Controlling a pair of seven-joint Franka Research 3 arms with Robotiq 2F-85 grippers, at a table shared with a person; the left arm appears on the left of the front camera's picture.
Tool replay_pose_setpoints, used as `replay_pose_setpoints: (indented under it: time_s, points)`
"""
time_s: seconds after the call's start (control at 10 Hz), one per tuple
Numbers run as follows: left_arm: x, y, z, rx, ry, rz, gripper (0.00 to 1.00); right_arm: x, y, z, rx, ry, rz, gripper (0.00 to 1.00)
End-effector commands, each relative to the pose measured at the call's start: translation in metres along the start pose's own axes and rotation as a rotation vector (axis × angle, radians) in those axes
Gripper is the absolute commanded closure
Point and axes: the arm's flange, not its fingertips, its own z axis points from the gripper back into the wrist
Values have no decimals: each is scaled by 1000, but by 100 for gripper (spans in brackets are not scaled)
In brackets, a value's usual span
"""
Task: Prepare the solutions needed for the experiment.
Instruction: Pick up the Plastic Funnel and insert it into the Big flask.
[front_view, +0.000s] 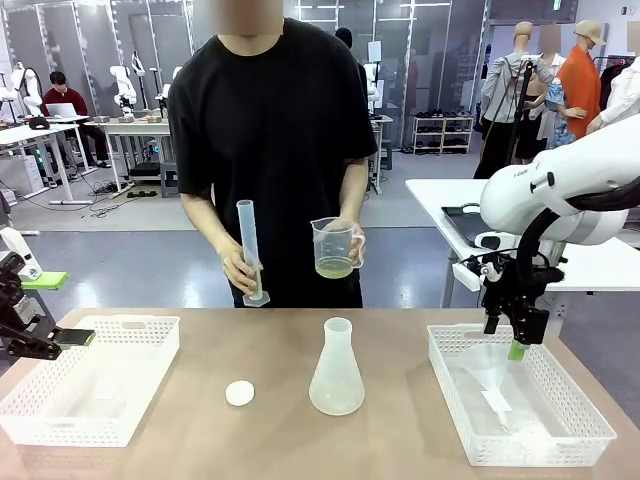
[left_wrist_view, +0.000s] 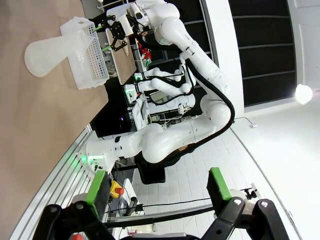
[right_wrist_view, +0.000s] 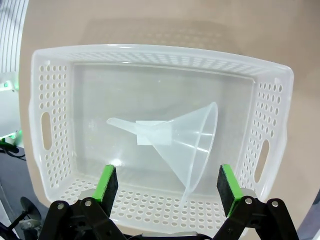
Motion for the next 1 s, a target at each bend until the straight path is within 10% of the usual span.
replay_pose_setpoints:
  time_s: [0.0, 0.3, 0.9]
  points:
    - [0, -2, -1, -3, 1, -6, 0, -2, -11, -8, -3, -35, 13, 0]
    - [0, -2, -1, -3, 1, -6, 0, -5, -21, -20, 40, -59, 15, 0]
    - [0, -2, -1, -3, 1, -6, 0, -5, -23, -15, 64, -58, 1, 59]
